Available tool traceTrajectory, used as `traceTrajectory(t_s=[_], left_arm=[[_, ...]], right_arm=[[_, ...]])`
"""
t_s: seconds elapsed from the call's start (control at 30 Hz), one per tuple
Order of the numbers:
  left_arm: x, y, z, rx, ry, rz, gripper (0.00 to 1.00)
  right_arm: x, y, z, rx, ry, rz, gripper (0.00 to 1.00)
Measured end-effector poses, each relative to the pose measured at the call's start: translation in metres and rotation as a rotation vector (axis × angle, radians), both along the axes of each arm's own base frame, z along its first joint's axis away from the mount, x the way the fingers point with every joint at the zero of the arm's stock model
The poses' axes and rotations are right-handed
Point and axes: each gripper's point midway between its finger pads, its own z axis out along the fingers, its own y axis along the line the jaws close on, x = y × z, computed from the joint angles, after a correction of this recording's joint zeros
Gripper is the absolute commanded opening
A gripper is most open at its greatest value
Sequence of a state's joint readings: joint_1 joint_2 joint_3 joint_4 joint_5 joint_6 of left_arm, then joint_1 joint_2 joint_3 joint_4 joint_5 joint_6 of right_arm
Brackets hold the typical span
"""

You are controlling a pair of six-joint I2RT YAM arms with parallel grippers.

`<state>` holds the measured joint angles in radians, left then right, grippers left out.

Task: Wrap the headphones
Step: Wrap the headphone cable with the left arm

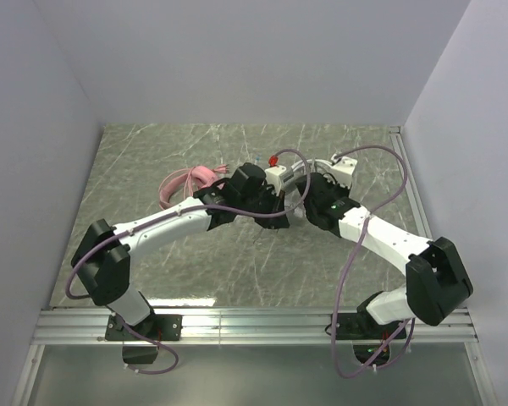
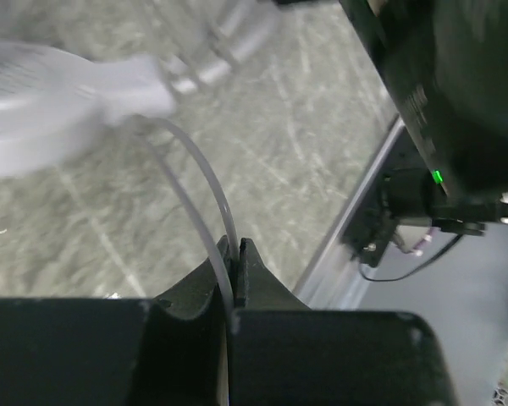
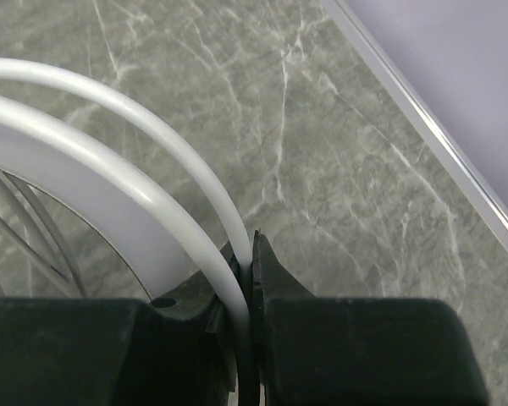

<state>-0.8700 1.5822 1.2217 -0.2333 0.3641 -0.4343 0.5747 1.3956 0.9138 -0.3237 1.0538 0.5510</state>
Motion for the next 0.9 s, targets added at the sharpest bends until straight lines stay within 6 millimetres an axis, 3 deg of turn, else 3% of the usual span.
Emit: traceTrajectory(t_s=[0.3,0.5,0.7,0.9], left_arm=[[0.030,0.012,-0.015,0.128,0.005,0.044,0.00],[0.044,0.010,-0.017,0.195,-0.020,0.036,0.01],[0.049,0.015,-0.030,0.273,-0.026,0.026,0.01],[0.057,0.019,-0.035,0.347,-0.076,-0.026,0.01]], right_arm=[[-0.016,0.011,-0.017,0.014,0.025,0.054,0.00],[-0.018,0.027,-0.026,0.051,0.057,0.122,0.00],[-0.032,0.031,-0.044,0.070,0.112,0.190,0.00],[-0.039,0.042,-0.050,0.093,0.135,0.275,0.00]])
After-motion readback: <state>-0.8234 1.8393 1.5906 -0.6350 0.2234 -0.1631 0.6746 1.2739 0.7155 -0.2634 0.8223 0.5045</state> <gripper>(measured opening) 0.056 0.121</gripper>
